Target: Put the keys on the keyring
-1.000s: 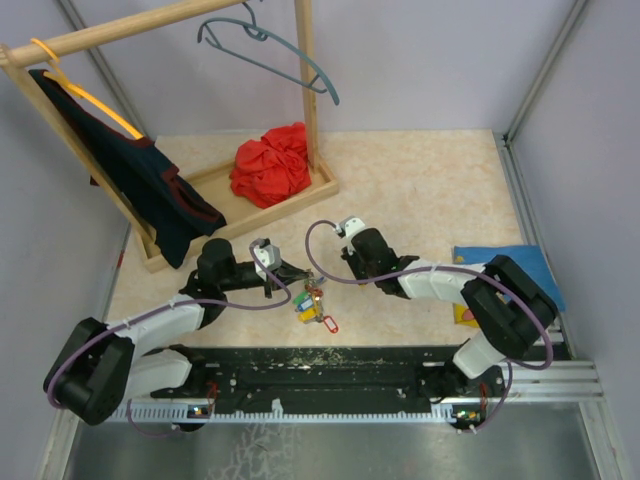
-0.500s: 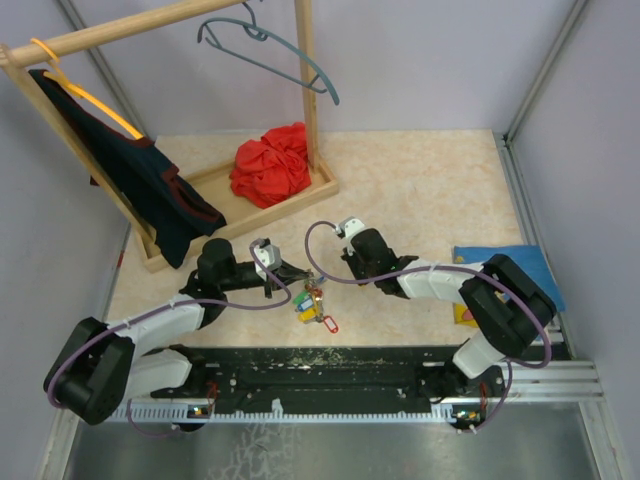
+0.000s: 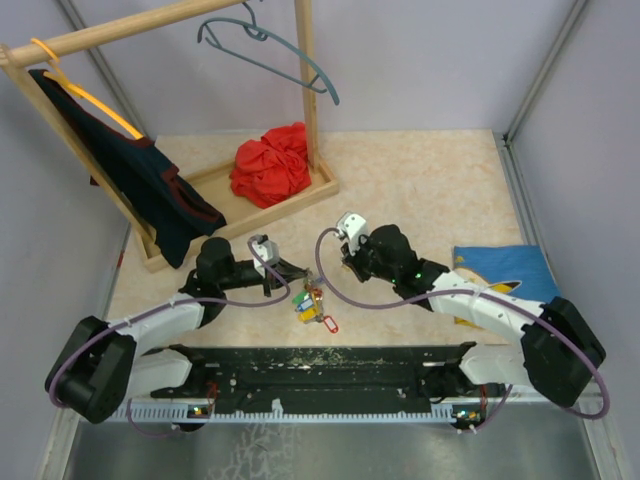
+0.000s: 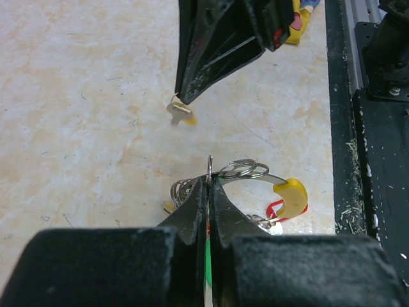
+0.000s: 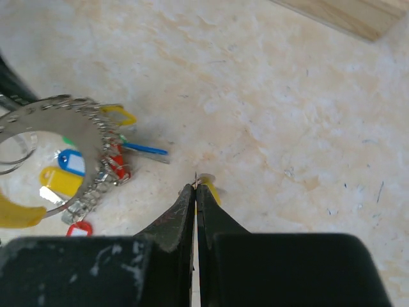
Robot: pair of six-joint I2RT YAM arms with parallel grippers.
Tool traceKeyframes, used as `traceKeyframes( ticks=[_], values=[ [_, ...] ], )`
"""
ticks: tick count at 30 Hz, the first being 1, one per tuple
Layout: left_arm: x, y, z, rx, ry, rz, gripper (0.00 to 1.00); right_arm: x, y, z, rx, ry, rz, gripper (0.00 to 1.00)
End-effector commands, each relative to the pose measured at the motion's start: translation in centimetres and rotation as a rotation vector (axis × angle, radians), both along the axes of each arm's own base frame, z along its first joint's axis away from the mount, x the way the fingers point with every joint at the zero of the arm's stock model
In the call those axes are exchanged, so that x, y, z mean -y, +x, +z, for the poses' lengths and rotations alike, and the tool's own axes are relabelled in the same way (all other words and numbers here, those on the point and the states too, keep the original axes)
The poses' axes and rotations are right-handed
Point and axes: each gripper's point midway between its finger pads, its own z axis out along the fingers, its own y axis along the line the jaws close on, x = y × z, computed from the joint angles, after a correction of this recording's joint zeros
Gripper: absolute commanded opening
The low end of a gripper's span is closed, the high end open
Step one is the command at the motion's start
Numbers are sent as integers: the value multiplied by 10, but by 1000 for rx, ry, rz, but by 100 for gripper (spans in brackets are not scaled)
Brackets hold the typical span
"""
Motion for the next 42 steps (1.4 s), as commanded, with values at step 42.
traceKeyframes(
  ticks=[42],
  values=[
    [4, -8, 16, 33, -32, -110, 1, -84, -56, 68, 338, 158, 555, 0]
  ],
)
